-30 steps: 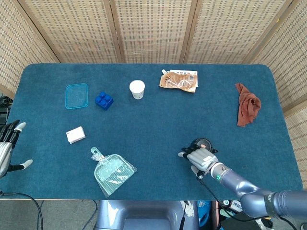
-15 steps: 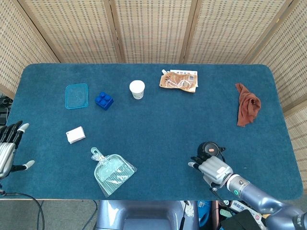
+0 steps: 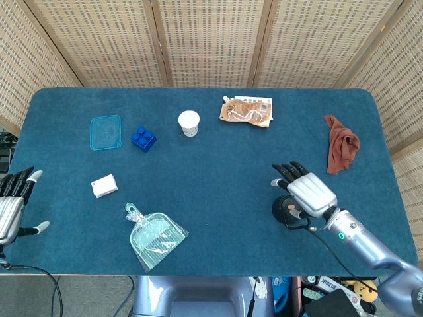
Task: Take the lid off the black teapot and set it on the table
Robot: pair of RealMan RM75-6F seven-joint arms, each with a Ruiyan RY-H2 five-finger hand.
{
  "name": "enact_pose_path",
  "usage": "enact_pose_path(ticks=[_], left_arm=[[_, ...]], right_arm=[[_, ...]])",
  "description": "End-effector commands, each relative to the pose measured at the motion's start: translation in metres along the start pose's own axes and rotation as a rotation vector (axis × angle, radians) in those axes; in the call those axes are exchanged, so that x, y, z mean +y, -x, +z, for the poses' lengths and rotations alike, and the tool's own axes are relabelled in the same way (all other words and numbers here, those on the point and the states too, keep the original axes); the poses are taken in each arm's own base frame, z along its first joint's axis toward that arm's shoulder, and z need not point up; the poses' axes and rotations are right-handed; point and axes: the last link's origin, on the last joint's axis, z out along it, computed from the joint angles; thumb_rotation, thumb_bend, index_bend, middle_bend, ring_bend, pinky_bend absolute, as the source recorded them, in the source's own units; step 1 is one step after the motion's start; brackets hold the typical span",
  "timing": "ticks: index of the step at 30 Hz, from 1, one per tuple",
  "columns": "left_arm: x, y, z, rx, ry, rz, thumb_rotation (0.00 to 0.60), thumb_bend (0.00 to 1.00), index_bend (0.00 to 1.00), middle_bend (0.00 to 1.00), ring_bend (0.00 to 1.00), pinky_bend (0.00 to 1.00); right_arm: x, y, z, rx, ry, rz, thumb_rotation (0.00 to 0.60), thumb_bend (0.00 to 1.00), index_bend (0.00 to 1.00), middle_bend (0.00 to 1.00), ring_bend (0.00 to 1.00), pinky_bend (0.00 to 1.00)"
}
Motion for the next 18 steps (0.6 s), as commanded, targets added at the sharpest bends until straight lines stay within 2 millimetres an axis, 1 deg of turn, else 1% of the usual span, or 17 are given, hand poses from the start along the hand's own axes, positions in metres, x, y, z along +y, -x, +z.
enact_pose_path(ticks=[1,8,14,18], left_arm=[[-0.001,0.0,0.0,0.0,-0.003,0.001,0.6,0.12,0.0,0.0,0.0,0.0],[0.0,0.0,0.0,-0.001,-0.003,0.001,0.6,0.12,0.0,0.0,0.0,0.0],[-0.001,0.0,0.0,-0.004,-0.002,-0.002,0.6,0.12,0.0,0.0,0.0,0.0],[-0.001,0.0,0.001,-0.004,-0.003,-0.004,0.6,0.12,0.0,0.0,0.0,0.0]], right_arm=[[0.01,0.009,0.009,-0.032,0.059,0.076,0.6,0.38,0.31,0.0,0.0,0.07],[0.01,0.018,0.016,-0.053,0.104,0.109,0.6,0.38,0.38,0.0,0.0,0.07],[0.005,0.028,0.022,-0.073,0.142,0.152,0.6,0.39,0.43,0.01,0.0,0.07],[0.003,0.034,0.024,-0.074,0.151,0.158,0.6,0.39,0.45,0.02,0.0,0.07]])
